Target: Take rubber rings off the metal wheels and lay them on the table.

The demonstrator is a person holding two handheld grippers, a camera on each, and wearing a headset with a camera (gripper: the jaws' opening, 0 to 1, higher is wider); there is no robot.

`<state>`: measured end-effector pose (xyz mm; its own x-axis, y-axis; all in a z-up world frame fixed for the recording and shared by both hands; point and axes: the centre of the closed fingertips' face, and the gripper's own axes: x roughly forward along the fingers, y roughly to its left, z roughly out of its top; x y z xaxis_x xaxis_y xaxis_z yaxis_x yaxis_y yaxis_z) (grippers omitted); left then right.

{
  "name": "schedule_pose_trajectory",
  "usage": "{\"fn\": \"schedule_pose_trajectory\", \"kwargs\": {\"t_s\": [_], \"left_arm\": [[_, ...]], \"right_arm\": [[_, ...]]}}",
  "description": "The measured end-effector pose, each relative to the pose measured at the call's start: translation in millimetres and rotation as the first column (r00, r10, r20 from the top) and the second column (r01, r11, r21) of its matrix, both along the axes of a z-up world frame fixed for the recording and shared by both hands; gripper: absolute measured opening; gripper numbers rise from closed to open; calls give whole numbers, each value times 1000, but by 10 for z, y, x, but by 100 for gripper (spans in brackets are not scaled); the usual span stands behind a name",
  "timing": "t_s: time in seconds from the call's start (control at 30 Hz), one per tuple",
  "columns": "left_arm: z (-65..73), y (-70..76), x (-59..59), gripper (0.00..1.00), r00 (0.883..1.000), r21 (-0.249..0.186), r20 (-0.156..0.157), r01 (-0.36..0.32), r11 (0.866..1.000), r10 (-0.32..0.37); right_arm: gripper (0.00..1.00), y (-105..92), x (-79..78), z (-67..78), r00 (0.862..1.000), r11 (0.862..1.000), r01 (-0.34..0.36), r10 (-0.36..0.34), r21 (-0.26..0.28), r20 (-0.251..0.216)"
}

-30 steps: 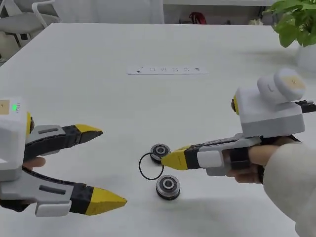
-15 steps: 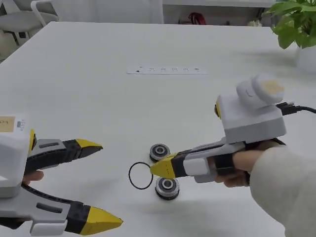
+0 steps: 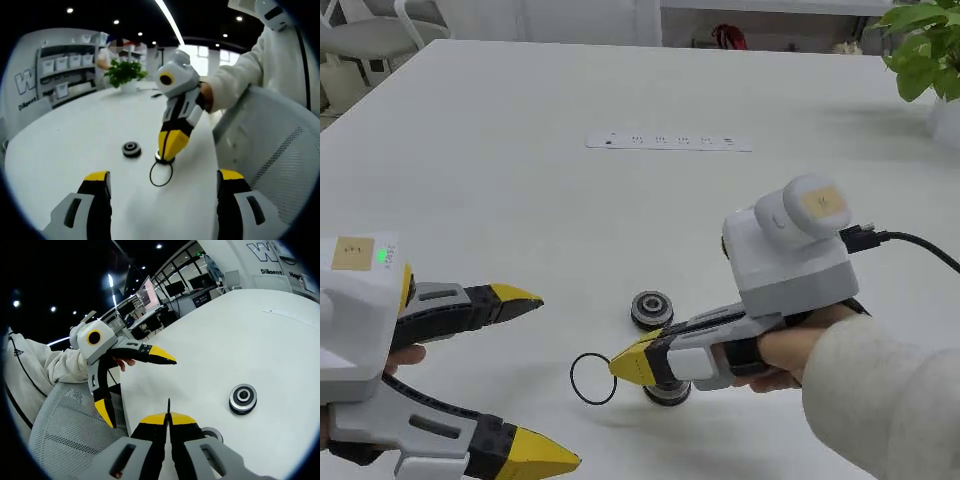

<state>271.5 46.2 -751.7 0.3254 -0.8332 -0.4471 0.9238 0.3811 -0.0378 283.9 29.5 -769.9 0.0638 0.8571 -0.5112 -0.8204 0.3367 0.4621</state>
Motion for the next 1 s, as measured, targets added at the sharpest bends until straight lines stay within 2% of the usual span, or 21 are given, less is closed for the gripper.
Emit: {"fn": "schedule_pose_trajectory", "kwargs": {"t_s": [0.23,0.63,0.73,1.0], "left_arm": [[3,-7,-7,88,1000,-6,0,4,1000,-4],[1,-14,-9,88,1000,-6,-1,6,1000,-6],[-8,-9,-13,87,1000,-3,-4,6,1000,-6],[-4,-17,-20,87,1000,-6,-6,9,1000,-9]], "right_arm": [[0,-9,8,-91,1000,999,-11,11,-34,16],[0,-61,103,-121,998,998,23,-19,-58,58],[0,-64,94,-133,999,998,22,-19,-57,51],[4,-103,115,-175,997,996,19,-12,-91,78]]}}
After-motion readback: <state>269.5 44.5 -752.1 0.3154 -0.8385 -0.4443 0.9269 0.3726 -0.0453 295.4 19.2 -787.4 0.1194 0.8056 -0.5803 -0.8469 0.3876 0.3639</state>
